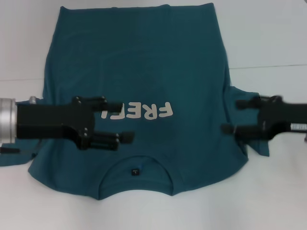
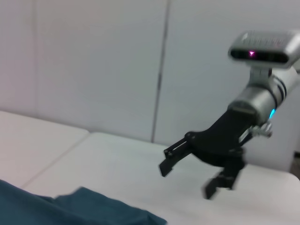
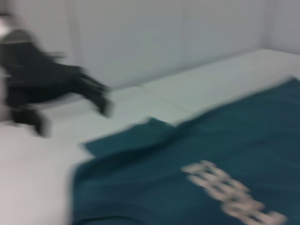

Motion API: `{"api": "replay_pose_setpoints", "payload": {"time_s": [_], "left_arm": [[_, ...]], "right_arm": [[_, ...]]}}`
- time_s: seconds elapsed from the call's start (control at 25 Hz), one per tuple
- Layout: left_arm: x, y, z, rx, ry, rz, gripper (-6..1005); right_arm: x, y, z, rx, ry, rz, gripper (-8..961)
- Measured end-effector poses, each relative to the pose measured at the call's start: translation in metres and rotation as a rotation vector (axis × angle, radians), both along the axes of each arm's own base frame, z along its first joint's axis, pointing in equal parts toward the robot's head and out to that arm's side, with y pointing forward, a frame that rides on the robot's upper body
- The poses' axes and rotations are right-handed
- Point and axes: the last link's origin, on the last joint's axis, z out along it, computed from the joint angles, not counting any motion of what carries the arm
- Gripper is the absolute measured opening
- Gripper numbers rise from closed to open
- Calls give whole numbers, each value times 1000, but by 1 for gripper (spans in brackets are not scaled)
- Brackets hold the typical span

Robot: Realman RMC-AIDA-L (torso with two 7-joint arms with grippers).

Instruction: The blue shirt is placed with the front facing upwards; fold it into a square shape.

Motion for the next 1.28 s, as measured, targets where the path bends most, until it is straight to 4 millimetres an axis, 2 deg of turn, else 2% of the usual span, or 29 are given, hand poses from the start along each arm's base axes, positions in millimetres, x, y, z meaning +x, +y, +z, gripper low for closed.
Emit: {"api": "replay_pose_setpoints", "payload": {"time_s": [0.32,0.48,0.72,1.0,1.28], "left_arm": [[-3,6,-2,39,-32,67,876],[-5,10,-5,44,-63,129,876],[-5,11,-11,43,-98,168,875],[-4,14,-11,26,-111,223,874],[-3,17,-7,18,-114,257,876]], "right_arm": [[19,33,13,113,-60,-328,946],[27,43,20,143,-51,-459,946],[55,53,24,173,-24,-663,944],[81,59,16,170,5,-781,943],[83,62,12,182,50,-844,941]]}}
